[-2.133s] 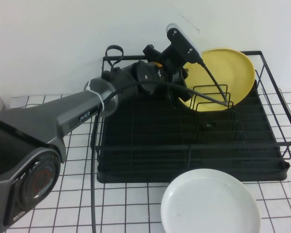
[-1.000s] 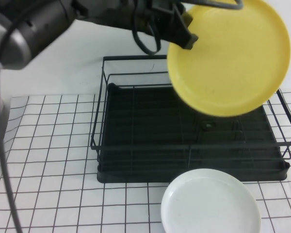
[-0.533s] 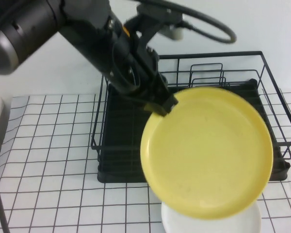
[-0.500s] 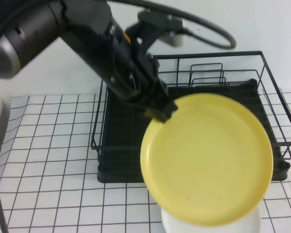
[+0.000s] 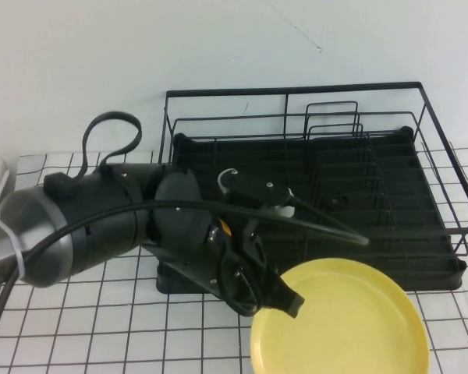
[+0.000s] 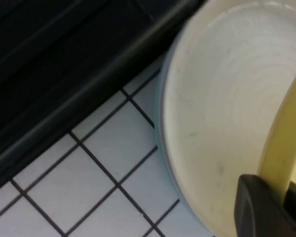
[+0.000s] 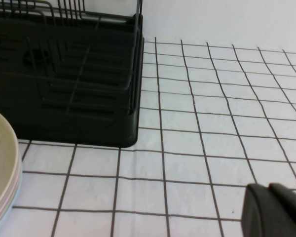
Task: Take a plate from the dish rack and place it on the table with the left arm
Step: Place the plate from the table
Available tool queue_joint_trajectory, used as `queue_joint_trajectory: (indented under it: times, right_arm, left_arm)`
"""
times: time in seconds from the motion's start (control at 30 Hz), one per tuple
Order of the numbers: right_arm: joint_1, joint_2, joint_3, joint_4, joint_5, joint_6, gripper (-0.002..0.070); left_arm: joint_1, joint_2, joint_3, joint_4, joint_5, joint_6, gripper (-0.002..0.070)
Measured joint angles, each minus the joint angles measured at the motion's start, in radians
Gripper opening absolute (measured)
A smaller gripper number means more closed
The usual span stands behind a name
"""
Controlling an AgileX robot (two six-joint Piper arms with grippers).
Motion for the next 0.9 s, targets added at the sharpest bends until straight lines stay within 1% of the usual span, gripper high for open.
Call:
queue_joint_trajectory:
  times: [0.07,0.2,0.5,0.63,0.7,0.77,0.8,0.9]
  right_arm:
    - [0.000,0.000,0.000,0.000,0.000,0.000,-0.0003]
    - [0.000,0.000,0.000,0.000,0.000,0.000,-0.0003]
    - [0.000,0.000,0.000,0.000,0.000,0.000,-0.0003]
    - [0.000,0.000,0.000,0.000,0.000,0.000,-0.0003]
    - [0.000,0.000,0.000,0.000,0.000,0.000,-0.0003]
    - [0.000,0.000,0.000,0.000,0.000,0.000,-0.0003]
    - [0.000,0.000,0.000,0.000,0.000,0.000,-0.0003]
    - [0.000,0.000,0.000,0.000,0.000,0.000,-0.0003]
  left_arm:
    - [0.000,0.000,0.020,-0.003,-0.061,-0.038,0.0004]
    - [0.000,0.000,0.027,-0.013,-0.131,-0.065,0.0003]
    - [0.000,0.061,0.027,-0.018,-0.156,-0.066,0.0004]
    - [0.000,0.082,0.027,-0.020,-0.162,-0.021,0.0015]
    - [-0.002,0.082,0.027,-0.023,-0.173,-0.005,0.0057]
    - [-0.002,0.082,0.027,-0.026,-0.184,0.016,0.0134]
    - [-0.002,0.082,0.027,-0.028,-0.189,0.021,0.0198]
    - [-0.002,0.082,0.027,-0.034,-0.193,0.030,0.0330]
